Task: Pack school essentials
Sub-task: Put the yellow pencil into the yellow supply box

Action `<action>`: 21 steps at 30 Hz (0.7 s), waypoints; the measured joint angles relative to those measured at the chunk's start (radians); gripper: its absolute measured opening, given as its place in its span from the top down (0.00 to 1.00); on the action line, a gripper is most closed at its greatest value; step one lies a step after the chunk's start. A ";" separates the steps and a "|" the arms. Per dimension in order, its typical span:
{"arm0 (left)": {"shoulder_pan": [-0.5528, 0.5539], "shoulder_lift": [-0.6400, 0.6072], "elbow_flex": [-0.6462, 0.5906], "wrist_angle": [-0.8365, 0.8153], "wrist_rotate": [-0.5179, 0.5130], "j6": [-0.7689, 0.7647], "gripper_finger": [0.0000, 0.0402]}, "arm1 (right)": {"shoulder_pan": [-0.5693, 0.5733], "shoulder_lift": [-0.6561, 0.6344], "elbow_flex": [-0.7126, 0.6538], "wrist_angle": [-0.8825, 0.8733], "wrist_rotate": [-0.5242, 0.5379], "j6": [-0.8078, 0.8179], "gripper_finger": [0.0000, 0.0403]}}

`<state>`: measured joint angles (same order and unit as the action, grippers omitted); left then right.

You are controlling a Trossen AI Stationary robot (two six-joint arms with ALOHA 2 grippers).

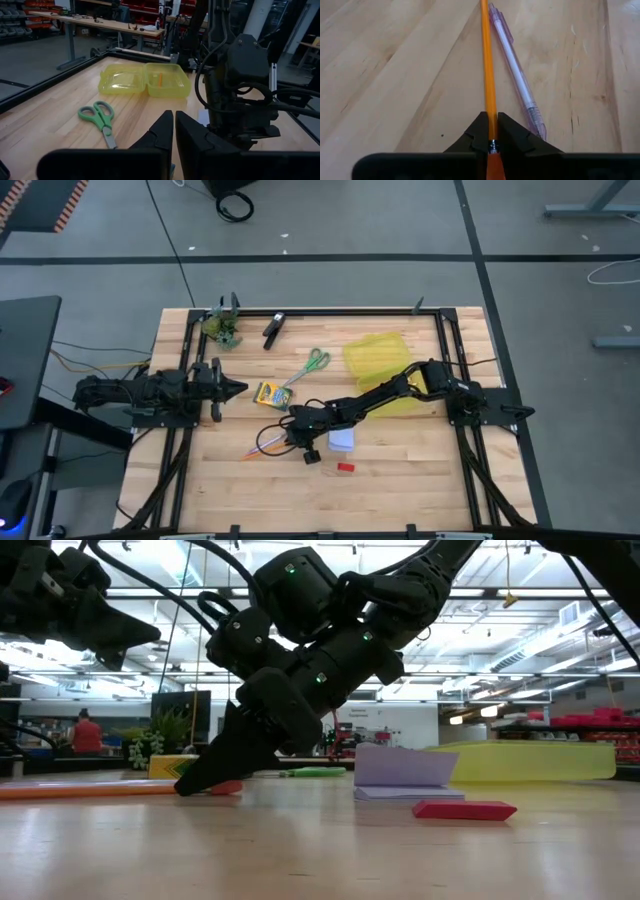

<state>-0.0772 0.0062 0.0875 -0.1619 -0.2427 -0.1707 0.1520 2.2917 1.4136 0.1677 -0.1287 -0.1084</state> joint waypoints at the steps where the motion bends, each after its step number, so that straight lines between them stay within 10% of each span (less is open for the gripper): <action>1: 0.000 0.000 0.000 0.000 0.000 0.000 0.93 | 0.000 0.000 0.000 0.000 0.000 0.000 0.91; 21: 0.000 0.000 0.000 0.000 0.000 0.000 0.92 | -0.022 -0.139 -0.003 -0.196 0.035 -0.030 0.92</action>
<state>-0.0770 0.0059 0.0875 -0.1621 -0.2428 -0.1707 0.1296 2.1530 1.4101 -0.0287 -0.0937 -0.1380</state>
